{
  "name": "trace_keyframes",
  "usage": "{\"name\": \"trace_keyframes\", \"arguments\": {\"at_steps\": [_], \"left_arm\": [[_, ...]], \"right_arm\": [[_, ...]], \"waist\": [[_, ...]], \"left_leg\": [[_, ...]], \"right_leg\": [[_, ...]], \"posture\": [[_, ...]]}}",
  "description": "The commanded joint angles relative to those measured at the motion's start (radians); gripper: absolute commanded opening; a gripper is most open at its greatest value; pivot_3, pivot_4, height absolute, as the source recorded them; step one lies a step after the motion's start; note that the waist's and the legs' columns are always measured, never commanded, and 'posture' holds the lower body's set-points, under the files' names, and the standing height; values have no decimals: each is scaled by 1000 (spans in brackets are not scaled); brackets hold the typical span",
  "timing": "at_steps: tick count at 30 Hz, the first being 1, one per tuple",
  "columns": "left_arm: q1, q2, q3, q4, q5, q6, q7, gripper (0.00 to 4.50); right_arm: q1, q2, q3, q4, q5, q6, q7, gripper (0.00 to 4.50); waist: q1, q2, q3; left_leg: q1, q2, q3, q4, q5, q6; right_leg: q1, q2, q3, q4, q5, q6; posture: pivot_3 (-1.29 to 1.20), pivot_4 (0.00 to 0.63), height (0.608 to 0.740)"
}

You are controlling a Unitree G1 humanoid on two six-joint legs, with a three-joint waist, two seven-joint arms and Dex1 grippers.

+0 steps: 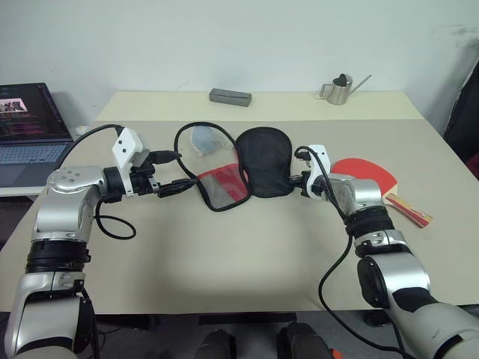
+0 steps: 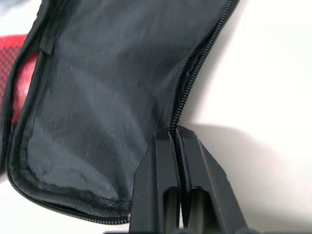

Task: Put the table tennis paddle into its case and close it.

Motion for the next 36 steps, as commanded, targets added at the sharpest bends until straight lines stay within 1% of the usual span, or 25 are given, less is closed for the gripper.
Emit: {"name": "trace_keyframes", "arguments": {"at_steps": [1,7,11,17,20,29,32,36], "left_arm": [[1,13,6,-58,-13,2,-15,4500],[10,9,-1,-87,-18,13,-26,4500],[12,0,-6,-100,-19,20,-25,4500],[5,0,-5,-101,-18,24,-27,4500],[3,0,-5,-100,-17,25,-27,4500],[4,-1,-4,-103,-17,27,-22,4500],[7,-1,-3,-107,-18,29,-21,4500],[13,-4,-2,-116,-21,34,-17,4500]], "right_arm": [[10,6,-47,-96,17,62,-73,14],[68,27,-58,-236,37,162,-121,14],[129,81,-80,-367,61,254,-182,14],[175,145,-101,-472,68,319,-241,14],[180,151,-99,-478,65,319,-246,14],[162,100,-69,-423,31,233,-231,14],[153,87,-70,-412,28,210,-235,634],[134,64,-87,-432,39,189,-238,1933]], "waist": [[0,0,0],[0,0,0],[0,0,0],[0,0,0],[0,0,0],[0,0,0],[0,0,0],[0,0,0]], "left_leg": [[0,0,0,0,0,0],[0,0,0,0,0,0],[0,0,0,0,0,0],[0,0,0,0,0,0],[0,0,0,0,0,0],[0,0,1,0,0,0],[0,0,0,0,0,0],[0,0,0,0,0,0]], "right_leg": [[0,0,0,0,0,0],[0,0,0,0,0,0],[0,0,0,0,0,0],[0,0,0,0,0,0],[0,0,-1,0,0,0],[0,0,-1,0,0,0],[0,0,-1,0,0,0],[0,0,-1,0,0,0]], "posture": [[0,150,740],[0,150,740],[0,150,740],[0,150,740],[0,150,740],[0,150,740],[0,150,740],[0,150,740]]}}
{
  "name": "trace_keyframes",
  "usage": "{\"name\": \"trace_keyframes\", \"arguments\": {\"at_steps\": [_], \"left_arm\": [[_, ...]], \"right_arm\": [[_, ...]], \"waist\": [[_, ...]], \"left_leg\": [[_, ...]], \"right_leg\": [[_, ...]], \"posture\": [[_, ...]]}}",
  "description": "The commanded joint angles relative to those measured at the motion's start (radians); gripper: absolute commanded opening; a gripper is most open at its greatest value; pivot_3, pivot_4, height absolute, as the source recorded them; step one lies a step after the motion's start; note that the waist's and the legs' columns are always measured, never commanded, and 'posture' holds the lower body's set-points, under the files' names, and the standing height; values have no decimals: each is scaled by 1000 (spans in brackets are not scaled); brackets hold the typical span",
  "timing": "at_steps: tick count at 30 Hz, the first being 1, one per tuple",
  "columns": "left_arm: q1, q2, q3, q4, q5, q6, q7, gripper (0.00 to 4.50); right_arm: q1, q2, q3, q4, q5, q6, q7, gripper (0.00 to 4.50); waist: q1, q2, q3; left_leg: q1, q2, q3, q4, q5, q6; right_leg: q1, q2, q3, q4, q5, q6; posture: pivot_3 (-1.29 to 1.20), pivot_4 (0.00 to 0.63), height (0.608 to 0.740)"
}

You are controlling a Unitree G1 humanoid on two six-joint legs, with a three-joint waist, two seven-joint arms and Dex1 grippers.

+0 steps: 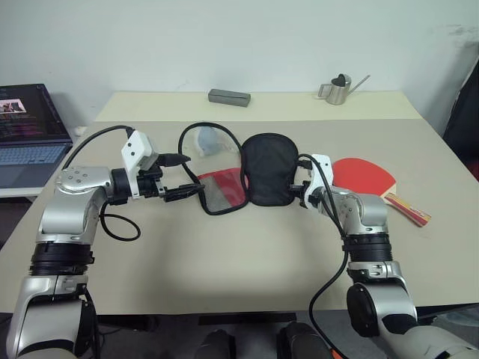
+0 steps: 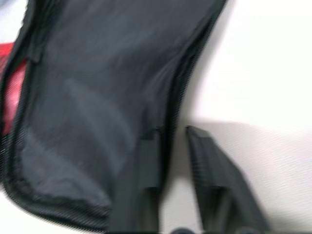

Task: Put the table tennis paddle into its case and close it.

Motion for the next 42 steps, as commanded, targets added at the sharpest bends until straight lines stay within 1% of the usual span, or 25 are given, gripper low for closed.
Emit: {"name": "trace_keyframes", "arguments": {"at_steps": [1,3,8,11,12,14,15,16,18,19,20,24,27,29,30,36,40,42], "left_arm": [[-4,5,17,-40,-19,0,2,4500],[-1,5,20,-44,-20,3,3,4500],[4,3,23,-52,-24,8,6,4500],[8,-5,22,-62,-30,11,9,4500],[10,-11,23,-71,-39,19,8,4500],[4,-21,21,-90,-62,40,0,4500],[0,-22,18,-94,-65,43,-5,4500],[-7,-24,15,-96,-69,48,-9,4500],[-16,-26,13,-98,-76,57,-15,4500],[-23,-26,7,-102,-79,61,-22,4500],[-34,-31,1,-107,-86,68,-31,4500],[-76,-56,-41,-128,-106,89,-74,4500],[-100,-74,-73,-126,-101,89,-101,4500],[-124,-95,-100,-114,-92,82,-117,4500],[-141,-109,-117,-104,-86,74,-126,4500],[-190,-155,-154,-79,-79,59,-150,4500],[-201,-165,-158,-64,-76,50,-155,4500],[-200,-168,-158,-59,-74,45,-157,4500]], "right_arm": [[-35,-23,-38,-66,21,-14,2,1933],[-35,-20,-73,-132,58,41,-2,1933],[3,-50,-100,-312,119,152,31,1933],[39,-126,-106,-404,162,176,100,1933],[66,-171,-99,-437,179,170,145,2111],[179,-349,-32,-519,184,92,308,2451],[224,-420,-9,-543,193,65,377,2758],[261,-482,9,-558,191,29,430,3172],[298,-548,23,-564,193,-22,487,3882],[317,-582,17,-563,200,-36,521,4148],[335,-619,-4,-554,215,-43,562,4488],[400,-765,-65,-494,240,-92,699,4488],[413,-812,-104,-425,250,-110,742,4488],[403,-836,-122,-338,227,-139,738,4488],[398,-853,-122,-282,224,-149,758,4488],[356,-917,-60,-17,139,-291,817,4488],[309,-940,4,143,58,-412,866,4488],[267,-934,33,235,22,-473,884,4488]], "waist": [[0,0,0],[1,0,0],[0,0,0],[2,0,0],[5,0,0],[16,0,0],[24,0,0],[27,0,0],[23,0,0],[18,0,0],[14,0,0],[16,0,0],[16,0,0],[19,0,0],[21,0,0],[22,0,0],[21,0,0],[20,0,0]], "left_leg": [[0,0,0,0,0,0],[0,0,0,0,0,0],[0,0,0,-1,0,0],[0,0,0,-1,0,0],[0,0,0,-1,0,0],[-1,0,0,-1,0,0],[-1,-1,-1,-1,0,0],[-2,-1,-1,0,-1,1],[-2,-1,0,0,-1,2],[-1,-1,0,0,-1,2],[0,0,2,0,-1,2],[1,1,1,1,-1,2],[1,1,1,1,-1,2],[2,1,0,1,-1,2],[2,1,0,2,-1,2],[2,0,1,2,-1,2],[3,1,2,2,-1,2],[3,1,2,2,-1,2]], "right_leg": [[0,0,0,0,0,0],[0,0,0,0,0,0],[-1,0,0,0,0,0],[0,0,0,0,0,0],[0,0,0,-1,0,0],[0,0,0,-1,0,0],[0,0,0,-2,0,0],[1,0,-1,-3,-1,1],[1,0,-1,-3,-1,1],[1,0,-1,-2,-1,1],[1,1,0,-1,-1,1],[2,2,-1,-1,-1,1],[4,2,0,-1,-1,1],[6,2,0,-2,-1,1],[6,2,0,-2,-1,1],[6,2,0,-2,-1,1],[6,3,0,-2,-1,1],[6,7,0,-2,-1,1]], "posture": [[0,150,740],[0,150,740],[0,150,740],[0,150,740],[0,150,740],[0,150,740],[0,150,740],[0,150,740],[0,150,740],[0,150,740],[0,150,740],[0,150,740],[0,150,740],[0,150,740],[0,150,740],[0,150,740],[0,150,740],[0,150,740]]}}
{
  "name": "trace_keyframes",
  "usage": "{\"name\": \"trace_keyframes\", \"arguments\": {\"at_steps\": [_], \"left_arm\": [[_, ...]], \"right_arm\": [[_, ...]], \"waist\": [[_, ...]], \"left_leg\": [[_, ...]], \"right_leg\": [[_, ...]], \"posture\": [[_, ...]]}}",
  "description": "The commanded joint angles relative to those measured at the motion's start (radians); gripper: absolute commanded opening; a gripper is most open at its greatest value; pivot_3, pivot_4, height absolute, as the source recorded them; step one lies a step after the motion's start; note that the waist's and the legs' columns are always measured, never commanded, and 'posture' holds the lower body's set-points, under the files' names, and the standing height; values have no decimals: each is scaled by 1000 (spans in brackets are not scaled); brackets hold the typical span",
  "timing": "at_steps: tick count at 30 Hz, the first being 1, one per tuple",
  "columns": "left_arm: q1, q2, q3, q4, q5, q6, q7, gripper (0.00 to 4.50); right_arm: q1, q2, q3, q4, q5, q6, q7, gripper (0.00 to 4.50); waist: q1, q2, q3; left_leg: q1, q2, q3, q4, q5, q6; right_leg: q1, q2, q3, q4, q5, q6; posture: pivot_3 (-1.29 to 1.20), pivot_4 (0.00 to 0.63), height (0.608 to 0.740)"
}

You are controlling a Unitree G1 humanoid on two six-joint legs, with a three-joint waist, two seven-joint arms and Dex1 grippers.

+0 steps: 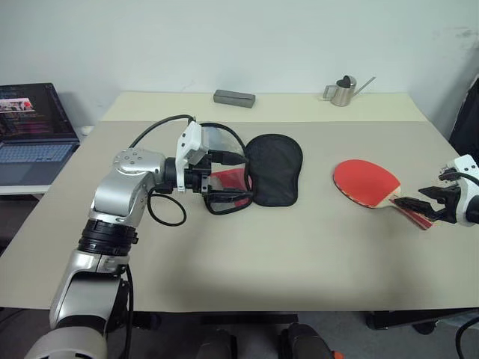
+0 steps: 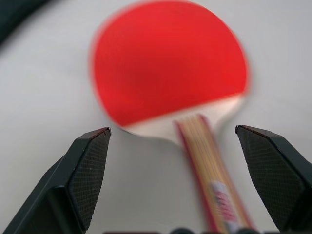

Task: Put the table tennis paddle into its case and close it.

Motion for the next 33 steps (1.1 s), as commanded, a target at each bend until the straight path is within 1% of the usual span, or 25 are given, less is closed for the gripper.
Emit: {"name": "trace_keyframes", "arguments": {"at_steps": [1,7,12,18,24,27,33], "left_arm": [[-24,-3,11,2,2,-23,-6,4500],[-31,-6,12,25,8,-39,-12,4500],[-31,-2,17,29,12,-44,-11,4500],[-16,10,28,26,15,-49,-4,4500],[-8,17,32,23,14,-50,3,4500],[-1,20,33,21,15,-50,6,4500],[17,29,39,8,13,-45,18,4500]], "right_arm": [[-83,-15,38,136,-69,-126,42,4488],[-209,25,152,388,-192,-299,109,4488],[-283,57,208,539,-254,-363,187,4488],[-342,94,208,658,-285,-398,181,4488],[-330,116,198,698,-284,-396,186,4488],[-309,127,189,702,-285,-396,173,3937],[-258,143,175,660,-290,-375,125,2007]], "waist": [[0,0,0],[0,0,0],[1,0,0],[-1,0,0],[-4,0,0],[-5,0,0],[-5,-1,-1]], "left_leg": [[0,0,1,0,0,0],[0,0,1,0,0,0],[0,0,1,0,0,0],[0,0,0,0,0,0],[4,0,0,1,0,0],[6,0,0,1,0,0],[7,0,-2,0,0,0]], "right_leg": [[0,0,1,0,0,0],[0,0,1,0,0,0],[0,0,1,0,0,0],[0,0,1,0,0,0],[4,0,1,0,0,0],[6,0,1,0,0,0],[8,0,1,0,0,0]], "posture": [[0,150,740],[0,150,740],[0,150,740],[0,150,740],[0,150,740],[0,150,740],[0,150,740]]}}
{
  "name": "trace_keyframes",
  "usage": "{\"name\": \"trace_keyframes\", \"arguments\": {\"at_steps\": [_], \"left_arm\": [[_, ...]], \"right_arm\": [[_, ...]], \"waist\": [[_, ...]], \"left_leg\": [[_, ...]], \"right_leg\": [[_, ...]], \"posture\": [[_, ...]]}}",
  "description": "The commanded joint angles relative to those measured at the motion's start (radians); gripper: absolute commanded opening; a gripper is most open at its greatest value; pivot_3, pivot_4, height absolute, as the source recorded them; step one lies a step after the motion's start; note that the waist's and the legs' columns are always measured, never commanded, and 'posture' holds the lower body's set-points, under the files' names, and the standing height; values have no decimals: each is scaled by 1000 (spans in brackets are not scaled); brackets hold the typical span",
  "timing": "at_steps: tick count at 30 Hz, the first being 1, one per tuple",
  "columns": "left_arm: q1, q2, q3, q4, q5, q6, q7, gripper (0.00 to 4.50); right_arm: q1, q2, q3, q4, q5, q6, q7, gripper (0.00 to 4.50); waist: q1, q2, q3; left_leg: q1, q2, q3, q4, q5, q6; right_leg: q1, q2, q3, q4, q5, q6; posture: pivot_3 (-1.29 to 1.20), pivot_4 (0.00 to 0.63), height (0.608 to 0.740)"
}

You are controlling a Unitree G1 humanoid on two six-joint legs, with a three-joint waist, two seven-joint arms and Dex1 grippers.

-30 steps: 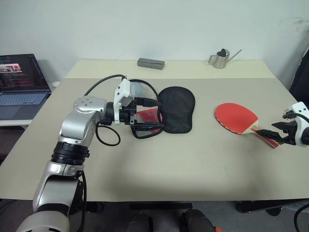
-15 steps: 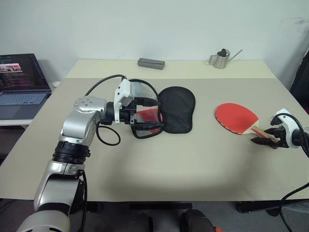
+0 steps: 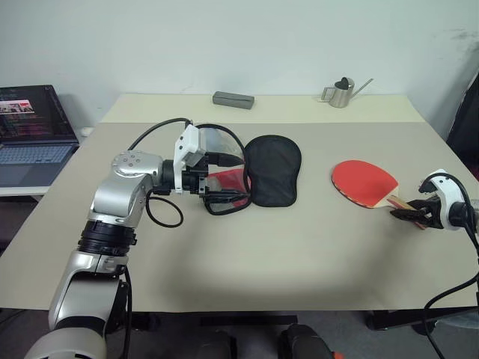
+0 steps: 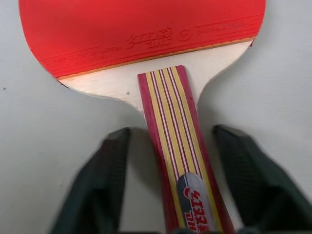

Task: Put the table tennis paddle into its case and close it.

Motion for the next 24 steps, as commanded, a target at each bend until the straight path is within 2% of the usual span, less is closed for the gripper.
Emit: {"name": "trace_keyframes", "arguments": {"at_steps": [1,3,4,10,16,24], "left_arm": [[11,24,41,-37,-6,-4,16,4500],[27,36,53,-48,-9,3,31,4500],[31,39,57,-53,-9,5,36,4500],[58,76,88,-59,-9,7,66,4500],[88,119,127,-75,-20,14,71,4500],[80,170,134,-22,5,-24,40,4500]], "right_arm": [[67,28,8,-44,-16,44,-29,1713],[104,36,-8,-119,-8,86,-70,1203],[119,38,-16,-152,-2,109,-79,1097],[234,46,-105,-519,78,335,-149,1090],[259,61,-193,-864,151,591,-259,1090],[171,218,-260,-1181,233,921,-482,1089]], "waist": [[0,-1,-1],[0,-2,-1],[-1,-3,-2],[0,-4,-3],[-5,-2,-1],[1,-2,-1]], "left_leg": [[0,0,0,0,0,0],[1,0,0,0,0,0],[2,0,0,0,0,0],[3,0,-2,0,0,0],[2,0,0,0,0,0],[-3,0,-2,0,0,0]], "right_leg": [[0,0,0,0,0,0],[1,0,0,0,0,0],[2,0,1,0,0,0],[2,-1,1,1,0,0],[0,-3,1,1,0,0],[-3,-4,0,0,0,0]], "posture": [[0,150,740],[0,150,740],[0,150,740],[0,150,740],[0,150,740],[0,150,740]]}}
